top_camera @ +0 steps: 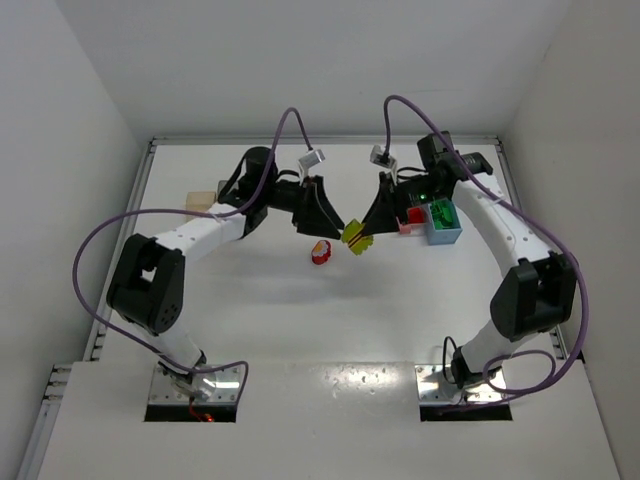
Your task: Sort the legos into containers by color
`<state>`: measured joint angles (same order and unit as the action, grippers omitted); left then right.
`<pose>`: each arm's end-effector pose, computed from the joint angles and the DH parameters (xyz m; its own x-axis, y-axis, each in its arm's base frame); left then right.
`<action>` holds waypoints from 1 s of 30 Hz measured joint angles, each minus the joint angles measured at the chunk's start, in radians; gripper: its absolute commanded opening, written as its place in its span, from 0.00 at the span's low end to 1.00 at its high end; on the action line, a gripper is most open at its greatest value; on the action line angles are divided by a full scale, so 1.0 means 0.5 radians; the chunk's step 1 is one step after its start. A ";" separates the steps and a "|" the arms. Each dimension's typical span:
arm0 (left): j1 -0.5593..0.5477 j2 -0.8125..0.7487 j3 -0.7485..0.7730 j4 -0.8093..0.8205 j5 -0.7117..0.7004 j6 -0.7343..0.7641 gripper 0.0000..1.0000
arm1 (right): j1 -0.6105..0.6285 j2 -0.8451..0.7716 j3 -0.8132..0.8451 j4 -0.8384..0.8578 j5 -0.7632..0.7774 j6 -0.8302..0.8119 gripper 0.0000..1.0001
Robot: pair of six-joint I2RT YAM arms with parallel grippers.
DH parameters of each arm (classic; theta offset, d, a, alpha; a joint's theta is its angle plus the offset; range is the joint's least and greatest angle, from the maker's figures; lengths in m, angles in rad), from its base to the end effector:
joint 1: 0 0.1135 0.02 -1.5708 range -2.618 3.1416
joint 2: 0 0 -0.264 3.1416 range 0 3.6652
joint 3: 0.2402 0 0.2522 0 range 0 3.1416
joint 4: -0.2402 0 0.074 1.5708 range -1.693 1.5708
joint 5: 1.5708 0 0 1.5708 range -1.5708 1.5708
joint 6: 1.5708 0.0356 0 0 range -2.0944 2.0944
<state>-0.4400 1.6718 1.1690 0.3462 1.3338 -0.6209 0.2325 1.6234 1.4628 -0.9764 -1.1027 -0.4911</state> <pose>0.3214 -0.1896 0.2978 -0.6783 0.1684 -0.7152 0.7058 -0.1212 -0.6980 0.3071 0.1054 0.3155 -0.5575 -0.3506 -0.7525 -0.8299 0.2124 0.5158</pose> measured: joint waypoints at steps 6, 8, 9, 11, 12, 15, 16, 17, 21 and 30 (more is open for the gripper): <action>-0.021 0.000 0.021 -0.170 -0.025 0.163 0.71 | 0.053 0.000 0.011 -0.043 -0.007 -0.017 0.00; -0.024 0.000 0.056 -0.266 -0.053 0.249 0.69 | 0.074 0.001 0.020 -0.050 -0.014 -0.020 0.00; -0.026 0.000 0.076 -0.305 -0.070 0.291 0.68 | 0.083 0.001 0.026 -0.050 -0.018 -0.020 0.00; -0.031 0.000 0.112 -0.375 -0.109 0.359 0.67 | 0.099 0.001 0.041 -0.053 -0.032 -0.019 0.00; -0.035 0.000 0.124 -0.397 -0.126 0.388 0.65 | 0.105 0.001 0.050 -0.054 -0.039 -0.019 0.00; -0.045 0.000 0.135 -0.443 -0.143 0.434 0.62 | 0.111 0.001 0.062 -0.053 -0.044 -0.020 0.00; -0.047 0.000 0.136 -0.454 -0.148 0.443 0.62 | 0.111 0.002 0.062 -0.053 -0.042 -0.019 0.00; -0.051 0.000 0.136 -0.462 -0.152 0.454 0.59 | 0.111 0.002 0.062 -0.053 -0.043 -0.019 0.00; -0.063 0.000 0.138 -0.494 -0.135 0.477 0.41 | 0.107 0.007 0.062 -0.043 -0.019 -0.017 0.00; -0.066 0.000 0.140 -0.506 -0.109 0.532 0.14 | 0.103 0.024 0.062 -0.043 -0.016 0.017 0.00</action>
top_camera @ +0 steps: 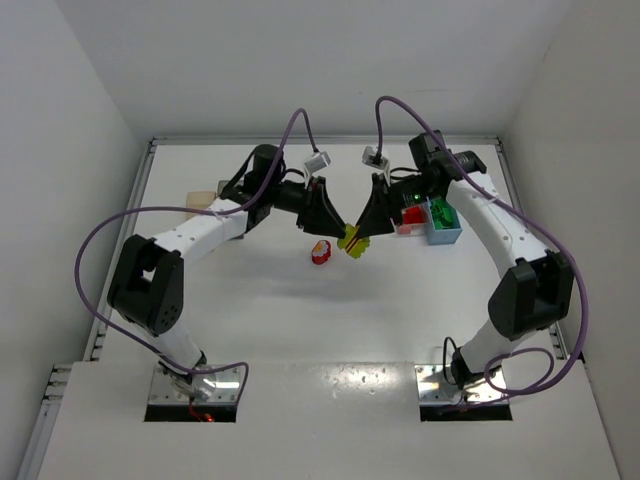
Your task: Sort the legos into containers by color
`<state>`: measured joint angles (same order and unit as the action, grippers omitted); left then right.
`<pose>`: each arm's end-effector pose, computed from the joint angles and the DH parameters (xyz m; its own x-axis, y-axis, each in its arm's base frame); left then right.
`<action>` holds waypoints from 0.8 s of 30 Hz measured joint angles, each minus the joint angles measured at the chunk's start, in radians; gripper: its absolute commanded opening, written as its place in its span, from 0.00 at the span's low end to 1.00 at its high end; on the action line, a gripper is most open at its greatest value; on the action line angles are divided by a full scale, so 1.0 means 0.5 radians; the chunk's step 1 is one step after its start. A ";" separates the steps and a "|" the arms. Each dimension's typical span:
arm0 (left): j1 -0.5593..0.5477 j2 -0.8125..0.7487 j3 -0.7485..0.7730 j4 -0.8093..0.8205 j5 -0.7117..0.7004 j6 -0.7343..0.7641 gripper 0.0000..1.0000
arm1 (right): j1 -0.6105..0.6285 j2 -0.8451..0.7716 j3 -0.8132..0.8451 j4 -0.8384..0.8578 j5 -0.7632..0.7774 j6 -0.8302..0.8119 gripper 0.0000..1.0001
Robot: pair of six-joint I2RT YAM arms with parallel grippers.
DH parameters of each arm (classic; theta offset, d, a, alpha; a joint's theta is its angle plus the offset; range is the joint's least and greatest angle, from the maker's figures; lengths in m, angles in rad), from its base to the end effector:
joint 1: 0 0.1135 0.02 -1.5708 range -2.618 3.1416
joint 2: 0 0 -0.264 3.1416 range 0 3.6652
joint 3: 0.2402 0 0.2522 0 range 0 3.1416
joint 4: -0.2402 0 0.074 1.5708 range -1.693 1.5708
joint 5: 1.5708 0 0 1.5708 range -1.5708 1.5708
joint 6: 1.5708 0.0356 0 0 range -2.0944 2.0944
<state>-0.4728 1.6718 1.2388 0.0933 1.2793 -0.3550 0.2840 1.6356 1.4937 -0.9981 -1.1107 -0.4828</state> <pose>0.3171 -0.2005 0.2998 -0.6031 0.1963 -0.7731 0.7735 -0.0930 -0.6270 0.3036 0.1218 0.3201 -0.5480 -0.3747 -0.7478 -0.8333 0.1665 0.5272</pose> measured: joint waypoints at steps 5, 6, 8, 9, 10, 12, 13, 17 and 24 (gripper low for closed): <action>0.020 0.000 0.001 0.012 -0.024 -0.011 0.10 | -0.001 0.000 -0.005 -0.002 0.012 -0.028 0.00; 0.029 0.000 0.001 0.028 -0.033 -0.038 0.08 | 0.000 0.000 -0.009 0.001 0.017 -0.040 0.00; 0.055 0.000 -0.008 0.092 -0.051 -0.109 0.07 | -0.001 0.000 -0.022 0.018 0.021 -0.064 0.00; 0.067 0.000 -0.015 0.166 -0.055 -0.168 0.07 | 0.000 0.000 -0.027 0.035 0.024 -0.079 0.00; 0.093 0.000 -0.034 0.221 -0.072 -0.214 0.06 | 0.000 0.000 -0.031 0.034 0.038 -0.092 0.00; 0.179 -0.001 -0.064 0.375 -0.143 -0.334 0.06 | 0.001 -0.007 -0.060 -0.013 0.040 -0.109 0.00; 0.237 -0.001 -0.072 0.432 -0.175 -0.381 0.06 | 0.001 -0.008 -0.074 -0.027 0.045 -0.119 0.00; 0.414 -0.001 -0.076 0.600 -0.285 -0.506 0.05 | 0.002 -0.009 -0.103 -0.069 0.074 -0.140 0.00; 0.555 -0.071 -0.033 0.115 -0.711 -0.095 0.05 | 0.003 -0.011 -0.117 -0.073 0.114 -0.149 0.00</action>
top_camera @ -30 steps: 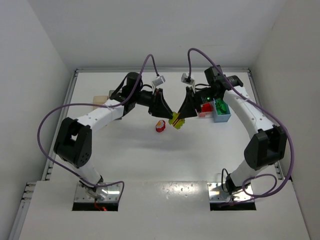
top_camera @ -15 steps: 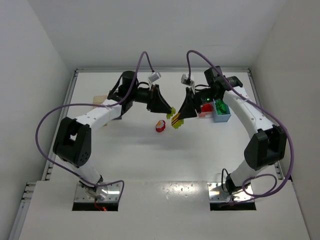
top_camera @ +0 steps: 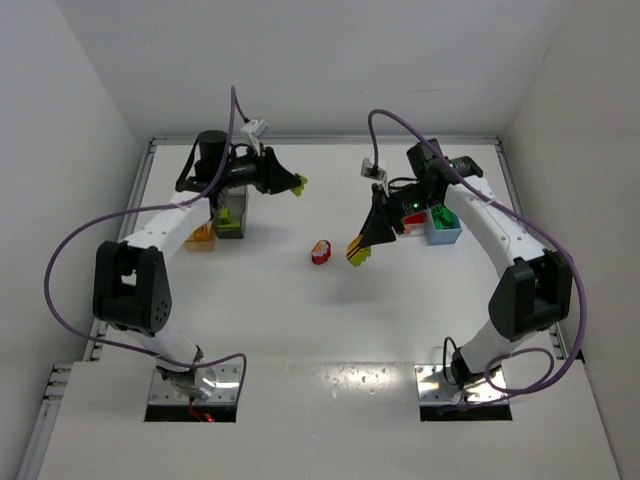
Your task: Sort the legos into containers by color
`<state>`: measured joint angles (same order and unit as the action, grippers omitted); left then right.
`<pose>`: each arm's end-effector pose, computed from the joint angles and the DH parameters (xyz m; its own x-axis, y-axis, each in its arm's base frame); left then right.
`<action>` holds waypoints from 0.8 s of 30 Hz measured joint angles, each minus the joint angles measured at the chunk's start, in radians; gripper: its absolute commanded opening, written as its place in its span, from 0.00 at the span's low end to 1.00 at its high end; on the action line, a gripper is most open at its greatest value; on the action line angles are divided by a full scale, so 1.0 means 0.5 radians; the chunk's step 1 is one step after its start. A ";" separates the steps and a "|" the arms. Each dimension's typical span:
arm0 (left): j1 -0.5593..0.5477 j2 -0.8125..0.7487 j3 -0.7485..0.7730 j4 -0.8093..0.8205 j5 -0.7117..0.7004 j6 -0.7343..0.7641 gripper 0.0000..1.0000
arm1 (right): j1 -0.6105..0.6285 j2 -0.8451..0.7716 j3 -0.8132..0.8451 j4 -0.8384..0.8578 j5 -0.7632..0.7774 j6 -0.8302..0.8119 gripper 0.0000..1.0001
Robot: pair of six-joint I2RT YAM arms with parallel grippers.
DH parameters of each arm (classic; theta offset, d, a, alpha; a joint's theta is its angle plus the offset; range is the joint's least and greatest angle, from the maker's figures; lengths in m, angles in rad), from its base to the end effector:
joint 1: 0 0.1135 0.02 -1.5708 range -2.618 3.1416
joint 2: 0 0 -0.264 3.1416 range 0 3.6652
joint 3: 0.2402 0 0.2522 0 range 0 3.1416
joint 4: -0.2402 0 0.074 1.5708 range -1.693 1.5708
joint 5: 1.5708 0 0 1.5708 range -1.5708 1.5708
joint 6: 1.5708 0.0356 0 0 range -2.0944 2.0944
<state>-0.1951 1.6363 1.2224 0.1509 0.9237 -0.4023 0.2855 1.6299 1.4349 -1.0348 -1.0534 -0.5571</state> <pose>0.3652 -0.1011 0.3085 -0.5764 -0.1267 -0.8073 0.7031 0.4265 -0.5689 0.2966 0.1193 0.3021 -0.5464 -0.4329 -0.7169 -0.8331 0.1930 0.5184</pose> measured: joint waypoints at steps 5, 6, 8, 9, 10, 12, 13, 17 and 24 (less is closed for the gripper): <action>0.075 -0.130 0.005 -0.423 -0.754 0.390 0.05 | 0.000 0.000 -0.002 0.031 0.013 0.029 0.00; 0.085 -0.153 -0.008 -0.470 -0.903 0.434 0.05 | 0.000 0.000 -0.002 0.040 0.014 0.038 0.00; 0.095 -0.185 -0.035 -0.544 -1.155 0.482 0.05 | 0.000 0.000 -0.001 0.058 0.014 0.056 0.00; 0.096 -0.188 -0.043 -0.574 -1.257 0.494 0.05 | -0.002 0.000 -0.001 0.066 0.014 0.067 0.00; 0.100 -0.186 -0.057 -0.601 -1.382 0.512 0.05 | -0.002 0.000 -0.001 0.076 0.014 0.078 0.00; 0.108 -0.175 -0.070 -0.636 -1.511 0.524 0.05 | -0.002 0.000 0.000 0.086 0.014 0.087 0.00; 0.112 -0.158 -0.070 -0.650 -1.572 0.528 0.05 | -0.002 0.000 0.000 0.091 0.014 0.092 0.00; 0.140 -0.054 -0.070 -0.686 -1.756 0.529 0.05 | -0.002 0.001 0.011 0.098 0.027 0.111 0.00; 0.195 0.170 -0.055 -0.706 -1.920 0.526 0.21 | -0.002 0.001 0.022 0.124 0.060 0.130 0.00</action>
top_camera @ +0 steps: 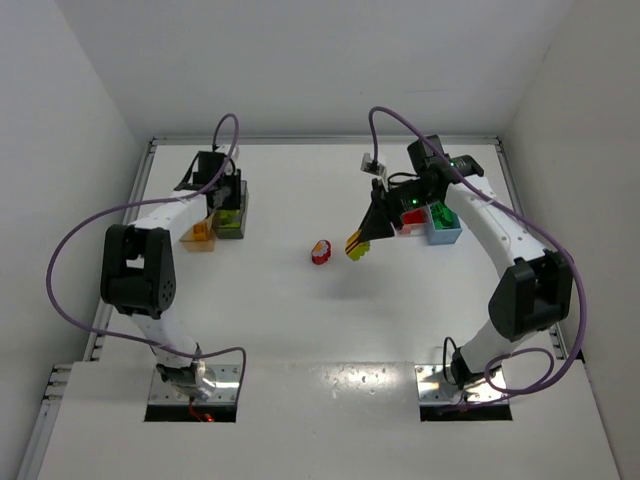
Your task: Sort the legos into containers by color
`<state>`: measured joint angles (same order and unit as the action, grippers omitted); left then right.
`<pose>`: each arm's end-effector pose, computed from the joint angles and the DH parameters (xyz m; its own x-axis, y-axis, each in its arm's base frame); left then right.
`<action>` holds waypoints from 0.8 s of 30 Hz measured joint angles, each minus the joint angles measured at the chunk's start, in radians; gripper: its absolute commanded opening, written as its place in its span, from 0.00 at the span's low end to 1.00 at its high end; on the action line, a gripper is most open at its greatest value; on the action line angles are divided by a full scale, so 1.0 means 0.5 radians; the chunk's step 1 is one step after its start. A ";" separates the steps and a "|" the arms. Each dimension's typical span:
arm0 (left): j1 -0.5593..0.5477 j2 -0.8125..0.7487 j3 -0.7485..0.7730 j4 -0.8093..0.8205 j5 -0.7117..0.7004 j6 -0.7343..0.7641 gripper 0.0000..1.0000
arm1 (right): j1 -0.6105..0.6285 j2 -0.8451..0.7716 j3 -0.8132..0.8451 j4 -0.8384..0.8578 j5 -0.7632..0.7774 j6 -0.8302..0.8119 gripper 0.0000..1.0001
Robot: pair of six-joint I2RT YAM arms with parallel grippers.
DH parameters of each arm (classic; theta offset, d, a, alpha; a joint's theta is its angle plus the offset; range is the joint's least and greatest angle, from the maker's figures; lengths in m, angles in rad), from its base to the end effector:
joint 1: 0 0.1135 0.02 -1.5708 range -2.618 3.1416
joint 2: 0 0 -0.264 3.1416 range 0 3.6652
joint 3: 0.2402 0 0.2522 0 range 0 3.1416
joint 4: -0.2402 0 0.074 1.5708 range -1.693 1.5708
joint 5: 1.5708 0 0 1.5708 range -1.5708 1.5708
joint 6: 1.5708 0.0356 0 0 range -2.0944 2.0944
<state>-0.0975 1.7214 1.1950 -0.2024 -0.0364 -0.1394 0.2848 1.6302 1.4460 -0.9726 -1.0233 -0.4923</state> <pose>0.3816 -0.0360 0.2303 -0.6661 -0.0744 -0.7421 -0.0225 0.9966 -0.0797 0.3031 0.1204 0.3064 -0.5494 -0.4172 -0.7240 -0.8347 0.2336 0.4987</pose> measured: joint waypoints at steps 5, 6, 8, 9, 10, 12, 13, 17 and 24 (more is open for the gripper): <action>0.015 0.150 0.093 -0.029 -0.024 -0.013 0.54 | -0.008 0.001 0.000 0.021 0.011 0.028 0.00; 0.016 0.163 0.109 -0.032 -0.019 -0.010 0.59 | -0.008 0.002 0.000 0.029 0.012 0.042 0.00; 0.026 0.182 0.144 -0.039 0.012 -0.037 0.69 | -0.012 0.006 0.000 0.060 0.013 0.078 0.00; 0.032 0.187 0.158 -0.035 0.039 -0.051 0.81 | -0.017 0.010 0.000 0.079 0.013 0.105 0.00; 0.042 0.188 0.169 -0.034 0.071 -0.059 0.84 | -0.023 0.012 0.000 0.109 0.012 0.137 0.00; 0.066 0.181 0.166 0.008 0.199 -0.109 0.84 | -0.049 0.019 -0.001 0.214 0.006 0.282 0.00; 0.095 0.169 0.150 0.043 0.284 -0.126 0.84 | -0.071 0.021 -0.003 0.282 -0.005 0.370 0.00; 0.207 -0.029 -0.135 0.439 0.913 -0.338 0.81 | -0.183 0.021 -0.194 0.924 -0.090 1.081 0.00; 0.057 -0.130 -0.410 1.444 1.957 -1.243 0.79 | -0.217 0.094 -0.393 1.830 -0.114 2.105 0.00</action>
<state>-0.0689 1.6566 0.9901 0.5194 0.9421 -0.7609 0.1761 1.6772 1.2495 -0.0574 -1.0805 0.5602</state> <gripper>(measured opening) 0.792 0.360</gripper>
